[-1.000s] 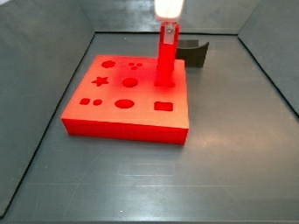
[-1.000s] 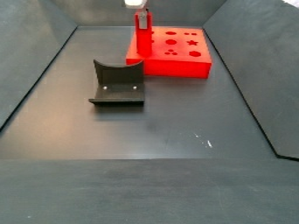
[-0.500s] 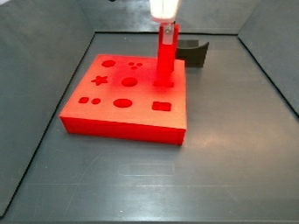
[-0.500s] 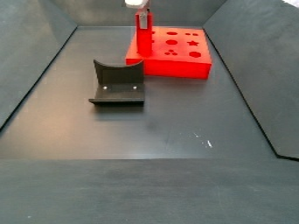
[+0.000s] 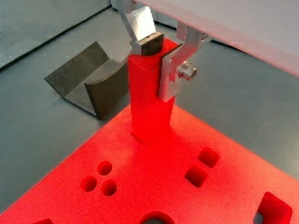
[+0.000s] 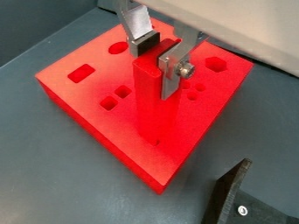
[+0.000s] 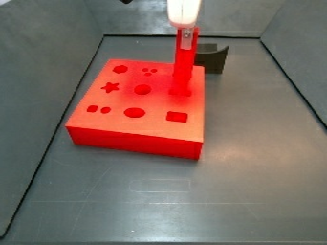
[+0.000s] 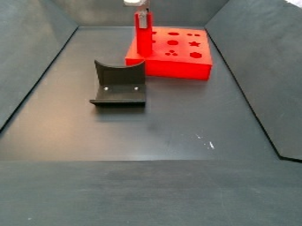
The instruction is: Insert the arch object.
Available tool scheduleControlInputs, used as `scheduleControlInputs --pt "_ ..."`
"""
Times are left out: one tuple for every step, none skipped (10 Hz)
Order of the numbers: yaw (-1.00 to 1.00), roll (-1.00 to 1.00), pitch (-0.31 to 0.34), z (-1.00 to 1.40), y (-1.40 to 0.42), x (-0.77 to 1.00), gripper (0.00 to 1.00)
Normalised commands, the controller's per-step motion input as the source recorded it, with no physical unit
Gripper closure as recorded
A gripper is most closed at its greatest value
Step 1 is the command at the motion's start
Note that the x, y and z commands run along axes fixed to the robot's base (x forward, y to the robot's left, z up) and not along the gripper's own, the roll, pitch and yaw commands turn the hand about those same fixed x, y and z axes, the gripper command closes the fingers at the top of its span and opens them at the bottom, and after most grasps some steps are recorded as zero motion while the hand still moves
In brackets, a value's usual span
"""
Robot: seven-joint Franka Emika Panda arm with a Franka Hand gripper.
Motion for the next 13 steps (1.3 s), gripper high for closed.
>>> scheduleControlInputs --pt "-0.06 0.21 0.049 -0.35 -0.03 -0.05 1.0" --pt "-0.03 0.29 0.13 -0.51 -0.05 -0.02 1.0" --pt "-0.02 0.19 0.199 -0.64 -0.1 0.0 1.0" --pt "0.0 0.16 0.201 -0.67 -0.15 0.0 1.0" --pt "-0.01 0.13 0.214 -0.65 -0.15 0.0 1.0" --pt "0.0 0.0 0.0 0.0 -0.03 0.0 1.0" --pt "-0.14 0.0 0.0 -0.23 0.0 0.14 1.0" --pt "-0.11 0.19 0.207 -0.53 -0.01 0.23 1.0" --pt "-0.13 0.18 0.35 -0.35 0.0 0.26 1.0" --pt "-0.12 0.1 0.413 -0.27 0.0 0.14 1.0" --pt "-0.11 0.03 0.396 -0.35 0.0 0.09 1.0" --pt "-0.05 0.0 0.333 -0.43 0.0 0.0 1.0" --pt "-0.01 0.0 0.277 -0.42 0.0 0.0 1.0"
